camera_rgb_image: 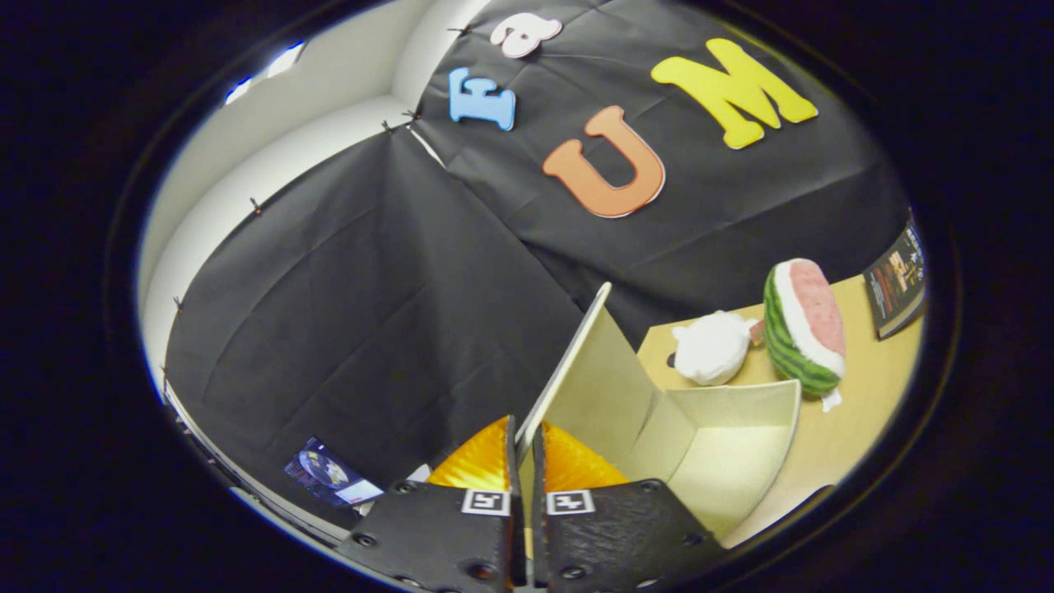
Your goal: Open the storage box then place both shoes into the box .Put the left shoe in first, then the right shoe, with the right side of both shoes facing outward in a uniform manner.
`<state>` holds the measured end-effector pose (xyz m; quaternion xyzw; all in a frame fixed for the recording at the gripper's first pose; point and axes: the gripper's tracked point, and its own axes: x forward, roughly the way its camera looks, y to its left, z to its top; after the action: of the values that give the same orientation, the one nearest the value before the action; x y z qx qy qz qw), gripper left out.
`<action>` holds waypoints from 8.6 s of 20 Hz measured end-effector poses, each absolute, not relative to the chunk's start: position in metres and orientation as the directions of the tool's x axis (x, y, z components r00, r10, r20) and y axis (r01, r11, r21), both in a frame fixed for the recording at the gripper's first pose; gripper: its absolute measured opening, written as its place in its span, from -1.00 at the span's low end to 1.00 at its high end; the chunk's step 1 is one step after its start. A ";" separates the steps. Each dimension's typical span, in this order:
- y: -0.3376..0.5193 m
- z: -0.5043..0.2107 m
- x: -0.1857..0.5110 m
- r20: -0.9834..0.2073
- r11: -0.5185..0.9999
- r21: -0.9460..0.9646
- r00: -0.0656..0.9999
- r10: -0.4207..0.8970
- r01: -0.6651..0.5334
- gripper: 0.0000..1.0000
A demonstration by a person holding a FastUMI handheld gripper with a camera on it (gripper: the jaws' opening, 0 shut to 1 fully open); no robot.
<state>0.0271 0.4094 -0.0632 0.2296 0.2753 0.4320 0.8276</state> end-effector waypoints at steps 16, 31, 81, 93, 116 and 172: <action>0.437 -0.064 0.023 -0.277 0.628 0.430 0.567 0.776 -0.649 0.71; 0.095 -0.082 0.037 -0.329 0.968 0.127 0.911 0.247 -0.217 0.91; 0.277 -0.161 0.080 -0.737 0.832 0.534 0.564 0.371 0.149 -0.99; 0.364 -0.302 0.079 -0.876 0.893 0.394 0.382 0.294 0.217 -0.99; 0.280 -0.164 0.052 -0.731 0.905 0.425 0.601 0.322 0.032 0.90; 0.049 -0.226 0.039 -0.859 0.910 0.361 0.453 0.240 0.204 -0.99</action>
<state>0.0394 0.0492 -0.2259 0.2121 0.5228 0.0108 0.8256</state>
